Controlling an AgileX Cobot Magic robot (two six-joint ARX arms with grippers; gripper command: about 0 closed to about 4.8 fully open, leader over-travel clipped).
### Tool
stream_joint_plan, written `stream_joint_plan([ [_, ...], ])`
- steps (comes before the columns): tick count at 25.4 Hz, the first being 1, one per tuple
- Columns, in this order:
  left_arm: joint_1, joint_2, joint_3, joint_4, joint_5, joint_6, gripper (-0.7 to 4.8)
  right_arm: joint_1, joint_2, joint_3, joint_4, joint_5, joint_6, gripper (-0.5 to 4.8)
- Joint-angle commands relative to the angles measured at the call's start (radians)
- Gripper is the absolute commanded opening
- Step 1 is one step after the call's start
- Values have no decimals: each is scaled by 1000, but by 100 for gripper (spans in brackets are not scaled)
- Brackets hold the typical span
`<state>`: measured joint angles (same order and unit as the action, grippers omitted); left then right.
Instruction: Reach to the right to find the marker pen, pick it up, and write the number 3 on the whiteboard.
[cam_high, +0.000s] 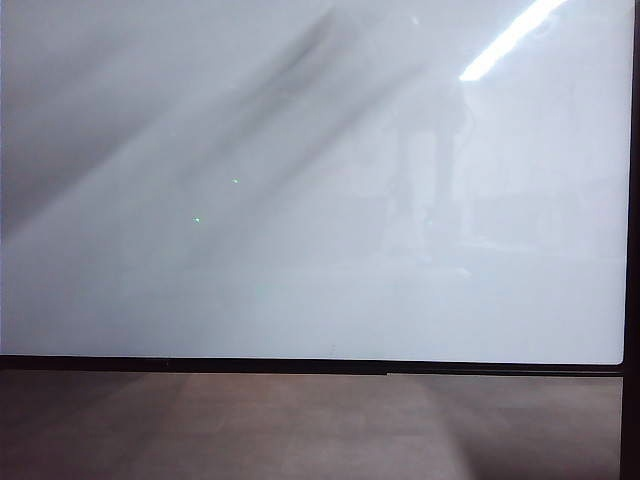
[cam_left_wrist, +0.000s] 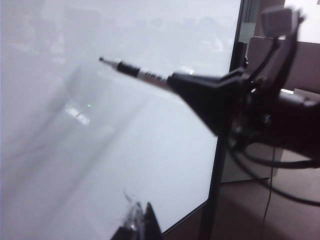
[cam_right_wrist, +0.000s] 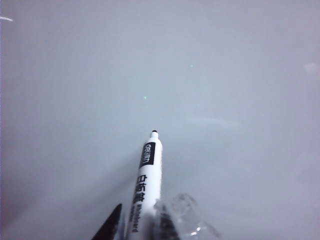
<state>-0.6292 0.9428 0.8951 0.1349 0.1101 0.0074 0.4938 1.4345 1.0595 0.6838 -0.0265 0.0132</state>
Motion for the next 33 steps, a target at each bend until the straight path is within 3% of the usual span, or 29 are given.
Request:
stream_joint_plan([
  [1, 2, -5, 3, 9, 7, 0, -6, 2, 8, 4, 75, -2, -13, 49],
  [20, 2, -6, 3, 8, 7, 0, -6, 29, 69, 5, 159, 18, -26, 49],
  [24, 2, -6, 3, 9, 6, 0, -6, 87, 69, 5, 158, 154, -101, 49],
  [28, 2, -6, 3, 9, 7, 0, -6, 171, 70, 5, 159, 334, -270, 49],
  [33, 2, -6, 3, 9, 7, 0, -6, 200, 76, 5, 163, 359, -295, 49],
])
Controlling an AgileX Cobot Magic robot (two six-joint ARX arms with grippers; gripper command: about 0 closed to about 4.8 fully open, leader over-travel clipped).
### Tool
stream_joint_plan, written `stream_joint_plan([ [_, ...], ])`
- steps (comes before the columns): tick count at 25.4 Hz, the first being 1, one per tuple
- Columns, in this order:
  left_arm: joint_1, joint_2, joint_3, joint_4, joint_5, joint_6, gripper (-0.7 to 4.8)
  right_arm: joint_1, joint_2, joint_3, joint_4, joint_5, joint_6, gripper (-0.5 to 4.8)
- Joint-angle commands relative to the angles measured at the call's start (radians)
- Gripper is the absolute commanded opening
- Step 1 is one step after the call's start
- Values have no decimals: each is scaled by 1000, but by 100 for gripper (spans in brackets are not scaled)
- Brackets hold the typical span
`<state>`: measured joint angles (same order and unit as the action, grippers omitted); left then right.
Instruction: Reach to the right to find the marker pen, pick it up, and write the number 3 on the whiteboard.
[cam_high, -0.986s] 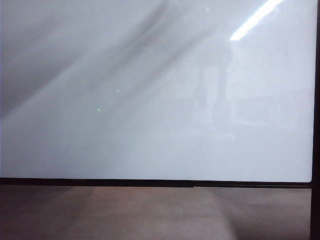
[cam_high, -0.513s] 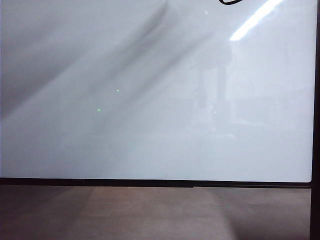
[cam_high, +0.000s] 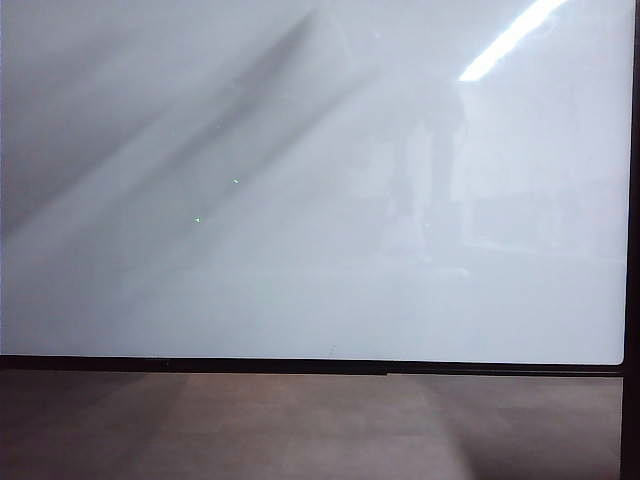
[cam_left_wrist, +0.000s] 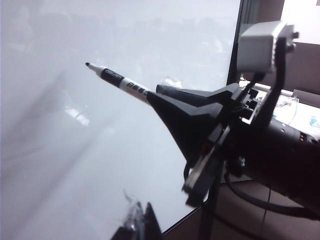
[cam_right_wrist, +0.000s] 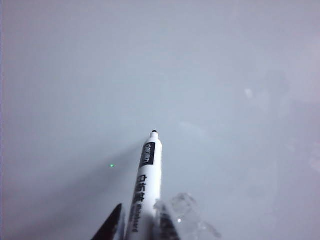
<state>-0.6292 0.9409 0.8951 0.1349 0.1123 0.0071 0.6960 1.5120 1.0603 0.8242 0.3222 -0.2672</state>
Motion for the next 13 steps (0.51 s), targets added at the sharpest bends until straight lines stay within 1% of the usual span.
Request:
stream_joint_plan([
  [1, 2, -4, 3, 8, 5, 0, -6, -4, 1, 4, 25, 9, -15, 49],
  [4, 2, -4, 3, 9, 5, 0, -6, -31, 5, 4, 53, -27, -7, 49],
  [8, 2, -4, 3, 6, 5, 0, -6, -84, 5, 4, 84, -100, 89, 49],
  [9, 2, -4, 3, 6, 5, 0, -6, -96, 5, 4, 85, -112, 97, 49],
  [13, 2, -4, 3, 3, 5, 0, -6, -119, 5, 4, 85, -119, 101, 49],
])
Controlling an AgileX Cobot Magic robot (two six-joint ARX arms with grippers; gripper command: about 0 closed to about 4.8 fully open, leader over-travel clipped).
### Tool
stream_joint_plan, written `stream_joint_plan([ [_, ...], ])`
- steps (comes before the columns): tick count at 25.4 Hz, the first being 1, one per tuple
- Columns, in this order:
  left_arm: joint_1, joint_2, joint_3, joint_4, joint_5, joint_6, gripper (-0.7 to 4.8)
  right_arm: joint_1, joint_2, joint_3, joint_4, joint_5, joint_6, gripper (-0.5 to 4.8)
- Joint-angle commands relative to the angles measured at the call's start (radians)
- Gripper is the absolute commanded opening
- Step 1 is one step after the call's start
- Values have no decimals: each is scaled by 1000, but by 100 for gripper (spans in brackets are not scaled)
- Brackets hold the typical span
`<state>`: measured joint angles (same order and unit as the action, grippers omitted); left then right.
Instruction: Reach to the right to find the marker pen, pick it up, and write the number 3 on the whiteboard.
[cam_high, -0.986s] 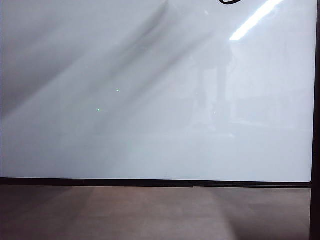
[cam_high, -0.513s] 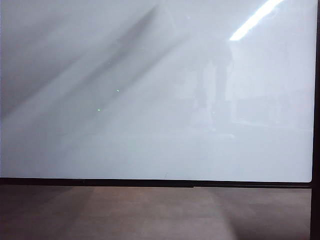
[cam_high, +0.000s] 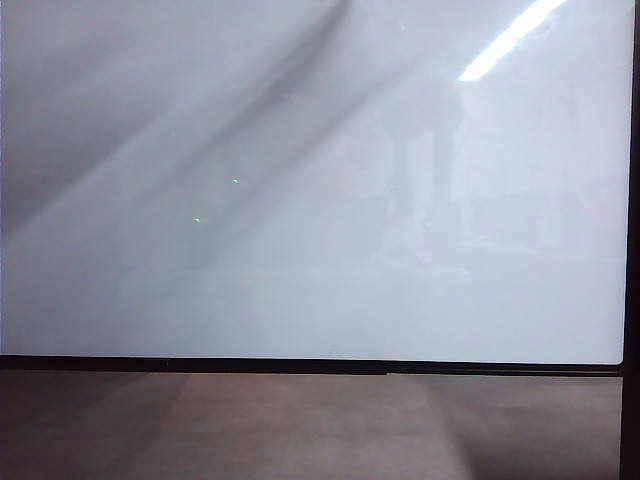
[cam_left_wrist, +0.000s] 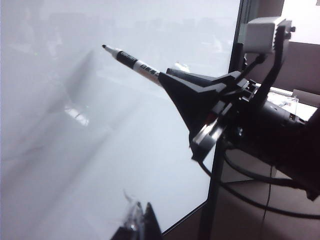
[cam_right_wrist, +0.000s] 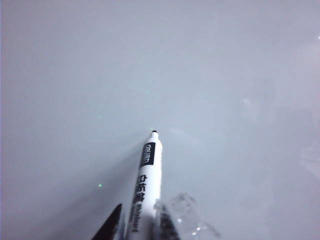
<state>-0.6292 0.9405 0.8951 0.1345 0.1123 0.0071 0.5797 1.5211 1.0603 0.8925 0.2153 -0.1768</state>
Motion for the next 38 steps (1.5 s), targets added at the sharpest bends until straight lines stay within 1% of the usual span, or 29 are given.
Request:
stream_joint_plan([
  [1, 2, -3, 3, 4, 5, 0, -6, -3, -4, 4, 16, -16, 11, 49],
  [6, 2, -3, 3, 4, 5, -2, -6, -3, 3, 4, 16, -108, 9, 49],
  [17, 1, -3, 3, 2, 8, -8, -6, -25, 35, 4, 40, -91, 8, 49],
  [22, 1, -3, 3, 2, 8, -8, -6, -42, 39, 4, 48, -122, 10, 44],
  [34, 1, -3, 3, 2, 8, -8, -6, -50, 39, 4, 46, -127, 9, 44],
  [38, 1, -3, 3, 2, 8, -8, -6, -50, 39, 4, 47, -148, 10, 43],
])
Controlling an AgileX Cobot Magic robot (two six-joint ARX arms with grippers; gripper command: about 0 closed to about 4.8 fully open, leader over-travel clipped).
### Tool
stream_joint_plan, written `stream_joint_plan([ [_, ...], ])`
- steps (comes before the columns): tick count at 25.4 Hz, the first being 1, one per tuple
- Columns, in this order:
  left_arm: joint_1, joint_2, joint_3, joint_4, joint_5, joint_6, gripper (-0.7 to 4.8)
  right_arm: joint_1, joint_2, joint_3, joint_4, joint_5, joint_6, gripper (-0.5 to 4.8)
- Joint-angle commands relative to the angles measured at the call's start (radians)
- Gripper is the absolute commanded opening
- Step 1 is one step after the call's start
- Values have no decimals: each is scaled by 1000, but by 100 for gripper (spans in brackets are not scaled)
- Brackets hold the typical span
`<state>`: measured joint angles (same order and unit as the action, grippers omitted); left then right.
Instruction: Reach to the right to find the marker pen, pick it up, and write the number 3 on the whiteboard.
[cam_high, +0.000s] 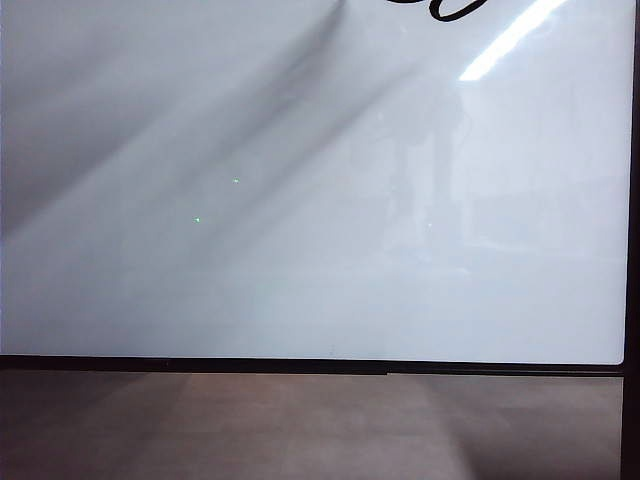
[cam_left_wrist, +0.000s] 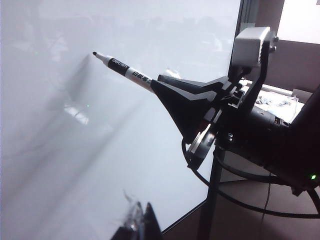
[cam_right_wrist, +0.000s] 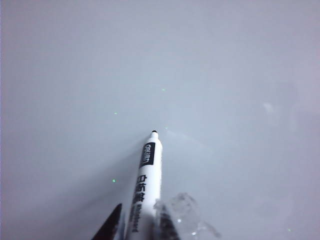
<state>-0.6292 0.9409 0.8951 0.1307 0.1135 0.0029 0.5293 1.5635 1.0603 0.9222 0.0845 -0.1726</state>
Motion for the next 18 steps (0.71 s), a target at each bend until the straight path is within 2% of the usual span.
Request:
stream_joint_plan([
  [1, 2, -4, 3, 5, 6, -3, -6, 1, -3, 4, 17, -16, 5, 43],
  [18, 1, -4, 3, 5, 6, -3, -6, -12, 5, 4, 0, -17, 8, 43],
])
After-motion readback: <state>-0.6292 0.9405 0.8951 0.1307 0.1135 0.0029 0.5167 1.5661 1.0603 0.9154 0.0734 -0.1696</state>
